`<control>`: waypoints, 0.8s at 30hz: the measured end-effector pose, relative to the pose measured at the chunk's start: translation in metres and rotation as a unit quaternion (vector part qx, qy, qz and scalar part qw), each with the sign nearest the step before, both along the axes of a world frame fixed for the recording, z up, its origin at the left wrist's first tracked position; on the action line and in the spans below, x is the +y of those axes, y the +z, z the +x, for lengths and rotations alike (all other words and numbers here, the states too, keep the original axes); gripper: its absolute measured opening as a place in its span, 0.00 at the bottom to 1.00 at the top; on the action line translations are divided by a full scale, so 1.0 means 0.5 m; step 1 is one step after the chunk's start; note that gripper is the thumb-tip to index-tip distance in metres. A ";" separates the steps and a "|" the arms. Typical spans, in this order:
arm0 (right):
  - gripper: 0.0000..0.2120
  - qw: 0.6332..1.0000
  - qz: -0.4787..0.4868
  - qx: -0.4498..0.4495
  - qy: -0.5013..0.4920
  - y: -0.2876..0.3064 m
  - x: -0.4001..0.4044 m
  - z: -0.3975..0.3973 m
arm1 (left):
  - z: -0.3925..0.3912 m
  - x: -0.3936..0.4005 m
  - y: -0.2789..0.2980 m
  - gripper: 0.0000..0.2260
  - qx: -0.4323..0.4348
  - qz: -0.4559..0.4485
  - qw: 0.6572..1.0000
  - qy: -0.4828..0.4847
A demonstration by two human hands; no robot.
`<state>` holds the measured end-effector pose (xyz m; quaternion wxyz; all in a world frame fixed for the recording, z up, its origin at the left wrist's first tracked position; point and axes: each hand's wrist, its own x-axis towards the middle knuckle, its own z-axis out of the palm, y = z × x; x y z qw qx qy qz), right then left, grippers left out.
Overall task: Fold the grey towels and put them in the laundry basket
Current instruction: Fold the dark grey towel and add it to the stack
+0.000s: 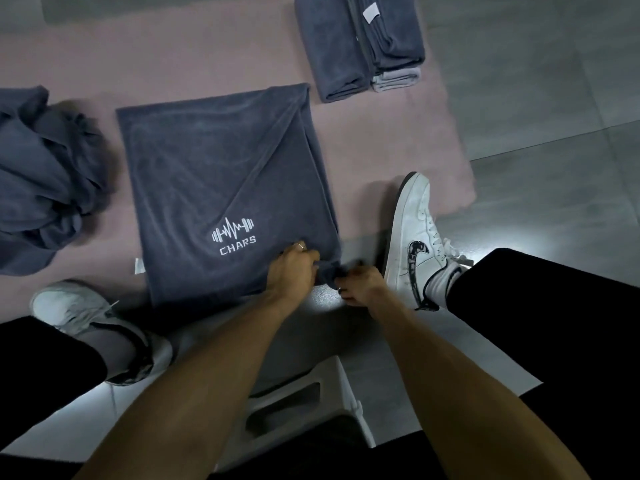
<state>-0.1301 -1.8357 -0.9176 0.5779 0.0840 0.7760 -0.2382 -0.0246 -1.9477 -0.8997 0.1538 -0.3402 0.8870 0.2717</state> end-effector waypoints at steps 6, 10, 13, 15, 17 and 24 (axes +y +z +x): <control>0.11 0.992 -0.036 -0.032 -0.114 0.026 -0.011 0.001 | 0.057 -0.042 0.019 0.02 0.141 -0.021 0.988 0.060; 0.06 0.983 -0.106 -0.029 -0.144 0.064 -0.005 -0.010 | 0.065 -0.044 0.021 0.16 0.197 -0.022 0.979 0.054; 0.08 0.965 -0.176 -0.043 -0.188 0.096 -0.017 -0.030 | 0.056 -0.030 0.035 0.20 0.226 -0.015 0.973 0.051; 0.09 0.958 -0.217 -0.047 -0.184 0.116 -0.029 -0.038 | 0.057 -0.024 0.047 0.21 0.236 -0.024 0.971 0.036; 0.09 0.953 -0.245 -0.047 -0.173 0.134 -0.040 -0.042 | 0.059 -0.024 0.058 0.21 0.234 -0.045 0.971 0.005; 0.07 0.955 -0.266 -0.032 -0.130 0.166 -0.053 -0.042 | 0.067 -0.026 0.084 0.22 0.202 -0.135 0.968 -0.061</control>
